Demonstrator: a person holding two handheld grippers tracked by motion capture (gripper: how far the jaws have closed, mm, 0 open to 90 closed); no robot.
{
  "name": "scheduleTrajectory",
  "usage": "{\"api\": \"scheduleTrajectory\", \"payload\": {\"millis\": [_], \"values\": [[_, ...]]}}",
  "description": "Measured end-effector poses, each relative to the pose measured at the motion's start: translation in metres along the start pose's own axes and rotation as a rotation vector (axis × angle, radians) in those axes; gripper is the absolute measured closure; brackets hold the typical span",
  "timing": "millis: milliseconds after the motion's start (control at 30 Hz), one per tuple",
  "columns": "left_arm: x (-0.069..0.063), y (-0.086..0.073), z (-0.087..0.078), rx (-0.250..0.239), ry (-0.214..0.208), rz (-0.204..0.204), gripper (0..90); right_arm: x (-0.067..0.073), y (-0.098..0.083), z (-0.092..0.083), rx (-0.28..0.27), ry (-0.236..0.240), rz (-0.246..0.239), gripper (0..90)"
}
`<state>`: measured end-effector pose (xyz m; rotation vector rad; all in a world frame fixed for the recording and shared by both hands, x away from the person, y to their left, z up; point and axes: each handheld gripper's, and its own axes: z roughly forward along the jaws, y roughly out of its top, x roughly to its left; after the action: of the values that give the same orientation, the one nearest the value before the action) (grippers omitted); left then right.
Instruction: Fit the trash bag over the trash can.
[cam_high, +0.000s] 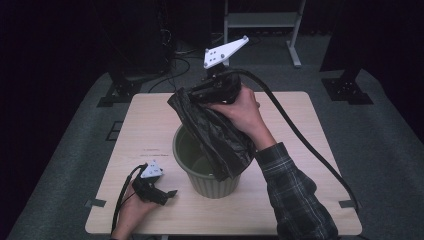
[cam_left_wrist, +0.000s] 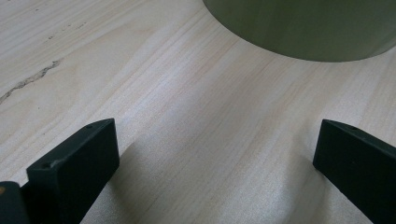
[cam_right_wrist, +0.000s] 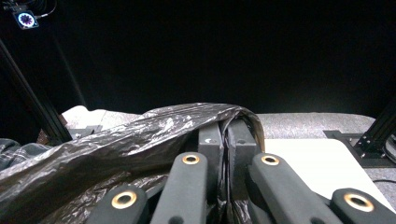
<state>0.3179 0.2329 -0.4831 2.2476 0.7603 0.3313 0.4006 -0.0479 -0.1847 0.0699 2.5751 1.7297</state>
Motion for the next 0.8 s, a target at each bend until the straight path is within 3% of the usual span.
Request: {"api": "scheduleTrajectory", "payload": {"millis": [600,800], "values": [[0.000,0.000,0.000,0.000,0.001,0.002,0.0,0.005,-0.027,-0.004,0.082,-0.026,0.019,85.0],[0.000,0.000,0.000,0.000,0.001,0.002,0.0,0.009,-0.051,-0.008,0.119,-0.035,0.042,84.4]]}}
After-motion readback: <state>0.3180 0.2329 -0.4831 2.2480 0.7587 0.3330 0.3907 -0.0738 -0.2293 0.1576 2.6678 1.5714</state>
